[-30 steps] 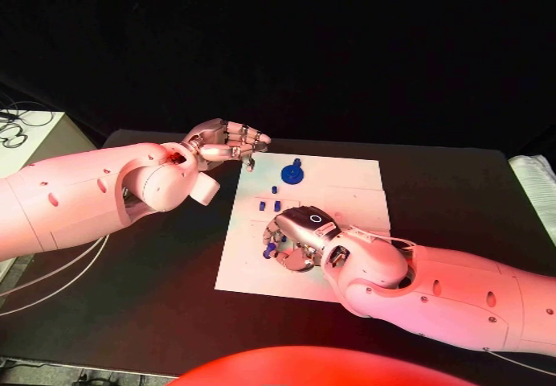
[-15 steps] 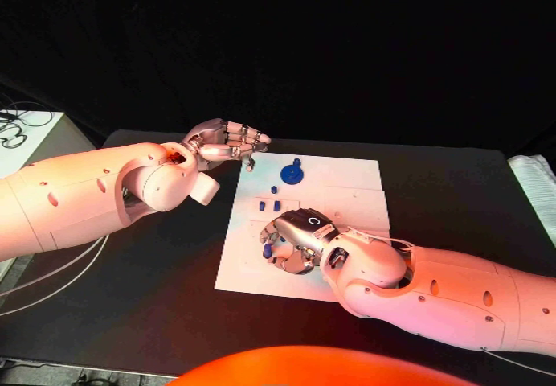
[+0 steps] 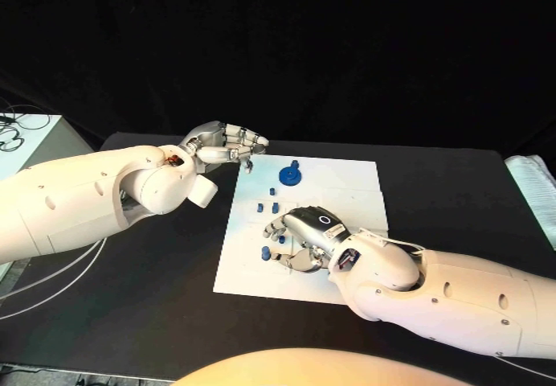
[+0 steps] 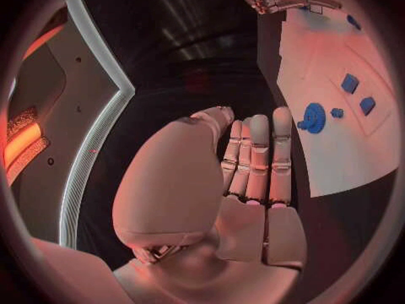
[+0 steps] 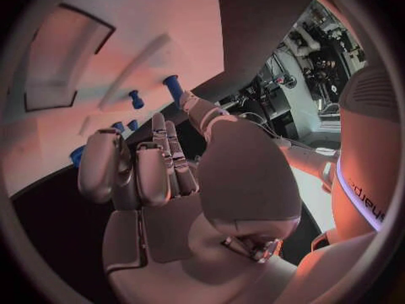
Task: Assemble the parts on the task board
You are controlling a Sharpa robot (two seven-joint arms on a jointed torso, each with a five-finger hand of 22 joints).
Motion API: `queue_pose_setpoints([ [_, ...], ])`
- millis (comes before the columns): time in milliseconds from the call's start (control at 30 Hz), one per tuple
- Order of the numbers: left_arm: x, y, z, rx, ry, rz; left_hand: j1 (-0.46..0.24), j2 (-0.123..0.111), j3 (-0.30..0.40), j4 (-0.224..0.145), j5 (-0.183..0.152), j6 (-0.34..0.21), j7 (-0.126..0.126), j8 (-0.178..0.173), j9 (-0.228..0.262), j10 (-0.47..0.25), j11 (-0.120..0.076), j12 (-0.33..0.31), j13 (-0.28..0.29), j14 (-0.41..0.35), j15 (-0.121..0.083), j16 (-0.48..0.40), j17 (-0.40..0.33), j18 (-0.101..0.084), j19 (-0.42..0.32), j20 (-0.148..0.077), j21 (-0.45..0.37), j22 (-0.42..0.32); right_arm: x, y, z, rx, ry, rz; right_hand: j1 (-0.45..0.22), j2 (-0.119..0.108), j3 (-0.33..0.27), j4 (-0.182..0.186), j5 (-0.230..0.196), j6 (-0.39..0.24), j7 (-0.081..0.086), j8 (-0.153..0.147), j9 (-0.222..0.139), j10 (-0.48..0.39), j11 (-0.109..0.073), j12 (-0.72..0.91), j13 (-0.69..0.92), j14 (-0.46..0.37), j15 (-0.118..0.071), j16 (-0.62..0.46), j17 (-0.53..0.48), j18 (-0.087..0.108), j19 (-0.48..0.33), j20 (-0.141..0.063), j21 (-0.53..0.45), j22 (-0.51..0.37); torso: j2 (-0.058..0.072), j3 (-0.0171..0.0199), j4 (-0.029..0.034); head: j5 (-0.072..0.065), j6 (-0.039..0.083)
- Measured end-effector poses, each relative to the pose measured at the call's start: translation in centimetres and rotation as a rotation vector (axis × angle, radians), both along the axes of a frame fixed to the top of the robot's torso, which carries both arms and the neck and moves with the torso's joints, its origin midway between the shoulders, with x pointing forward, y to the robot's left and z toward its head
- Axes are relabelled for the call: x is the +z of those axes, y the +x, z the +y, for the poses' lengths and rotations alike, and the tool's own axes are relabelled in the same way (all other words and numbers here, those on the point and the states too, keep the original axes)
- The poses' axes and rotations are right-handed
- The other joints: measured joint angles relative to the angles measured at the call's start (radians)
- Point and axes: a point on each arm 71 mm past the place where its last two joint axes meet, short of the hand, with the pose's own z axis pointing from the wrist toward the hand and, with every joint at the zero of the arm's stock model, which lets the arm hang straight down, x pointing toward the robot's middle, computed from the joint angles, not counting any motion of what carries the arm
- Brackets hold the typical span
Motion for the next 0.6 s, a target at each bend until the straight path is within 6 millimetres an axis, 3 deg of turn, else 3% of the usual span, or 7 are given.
queue_pose_setpoints([
  [167, 0.0, -0.1, 0.0, -0.001, -0.001, 0.0, 0.0, 0.0, 0.0, 0.0, 0.0, -0.002, 0.002, 0.0, 0.0, 0.0, 0.0, 0.0, 0.0, 0.0, 0.0, -0.004, 0.001, 0.0, 0.0, 0.0, 0.0, 0.0, 1.7, 1.2, -3.5, -0.077, 0.076, 0.036, 0.001, 0.001, 0.0, 0.017, 0.0, 0.043, 0.019, 0.016, 0.003, 0.099, -0.003, 0.077, 0.03, 0.0, 0.0, 0.023, 0.04, 0.0, 0.0, 0.0, 0.063, 0.0, 0.0, 0.0, -0.0003, -0.01, 0.004],
  [300, 0.0, -0.2, 0.0, -0.001, -0.003, 0.0, 0.0, 0.0, 0.0, 0.0, 0.0, -0.004, 0.004, 0.0, 0.0, 0.0, 0.0, 0.0, 0.0, 0.0, 0.0, -0.004, 0.001, 0.0, 0.0, 0.0, 0.0, 0.0, 3.1, 2.2, -7.3, -0.171, 0.122, 0.114, -0.028, -0.002, -0.032, 0.052, 0.0, 0.074, -0.002, 0.05, 0.017, 0.197, -0.022, 0.195, 0.119, 0.0, -0.03, 0.057, 0.105, 0.0, 0.002, -0.021, 0.151, 0.001, 0.0, -0.0005, -0.0007, -0.025, 0.007],
  [367, 0.0, -0.3, 0.0, -0.004, -0.005, -0.001, 0.0, 0.0, 0.0, 0.0, 0.0, -0.004, 0.004, 0.0, 0.0, 0.0, 0.0, 0.0, 0.0, 0.0, 0.0, -0.004, 0.001, 0.0, 0.0, 0.0, 0.0, 0.0, 3.5, 2.6, -9.6, -0.23, 0.135, 0.168, -0.044, 0.006, -0.065, 0.085, 0.0, 0.079, -0.015, 0.077, 0.035, 0.206, -0.046, 0.297, 0.231, 0.0, -0.04, 0.107, 0.172, -0.025, 0.002, -0.034, 0.219, 0.001, 0.0, -0.0006, -0.0007, -0.032, 0.009],
  [400, 0.0, -0.4, -0.1, -0.005, -0.006, -0.001, 0.0, 0.0, 0.0, 0.0, 0.0, -0.004, 0.004, 0.0, 0.0, 0.0, 0.0, 0.0, 0.0, 0.0, 0.0, -0.004, 0.001, 0.0, 0.0, 0.0, 0.0, 0.0, 3.6, 2.7, -10.5, -0.252, 0.138, 0.192, -0.046, 0.008, -0.082, 0.096, 0.0, 0.077, -0.02, 0.09, 0.046, 0.195, -0.058, 0.352, 0.294, 0.0, -0.044, 0.133, 0.185, -0.026, 0.002, -0.034, 0.242, 0.001, 0.0, -0.0005, -0.0006, -0.037, 0.009],
  [433, 0.0, -0.4, -0.1, -0.007, -0.007, -0.001, 0.0, 0.0, 0.0, 0.0, 0.0, -0.004, 0.004, 0.0, 0.0, 0.0, 0.0, 0.0, 0.0, 0.0, 0.0, -0.004, 0.001, 0.0, 0.0, 0.0, 0.0, 0.0, 3.7, 2.7, -11.5, -0.278, 0.141, 0.225, -0.053, 0.015, -0.108, 0.117, 0.0, 0.073, -0.024, 0.11, 0.064, 0.197, -0.062, 0.528, 0.494, 0.0, -0.044, 0.125, 0.192, -0.026, 0.001, -0.039, 0.247, 0.001, 0.0, -0.0007, -0.0006, -0.041, 0.01],
  [533, 0.0, -0.5, -0.3, -0.01, -0.01, -0.002, 0.0, 0.0, 0.0, 0.0, 0.0, -0.004, 0.004, 0.0, 0.0, 0.0, 0.0, 0.0, 0.0, 0.0, 0.0, -0.004, 0.001, 0.0, 0.0, 0.0, 0.0, 0.0, 3.6, 2.5, -13.3, -0.324, 0.141, 0.297, -0.058, 0.022, -0.159, 0.166, 0.0, 0.063, -0.035, 0.143, 0.095, 0.247, -0.066, 0.886, 0.907, 0.0, -0.048, 0.119, 0.195, -0.026, 0.002, -0.042, 0.27, 0.001, -0.001, -0.0011, -0.0008, -0.053, 0.012],
  [600, 0.0, -0.6, -0.4, -0.013, -0.012, -0.002, 0.0, 0.0, 0.0, 0.0, 0.0, -0.004, 0.004, 0.0, 0.0, 0.0, 0.0, 0.0, 0.0, 0.0, 0.0, -0.004, 0.001, 0.0, 0.0, 0.0, 0.0, 0.0, 3.5, 2.2, -14.5, -0.353, 0.133, 0.341, -0.051, 0.029, -0.192, 0.189, 0.0, 0.062, -0.038, 0.158, 0.108, 0.296, -0.072, 1.037, 1.079, 0.0, -0.051, 0.13, 0.195, -0.026, 0.002, -0.042, 0.289, 0.001, -0.001, -0.0008, -0.0012, -0.06, 0.013],
])
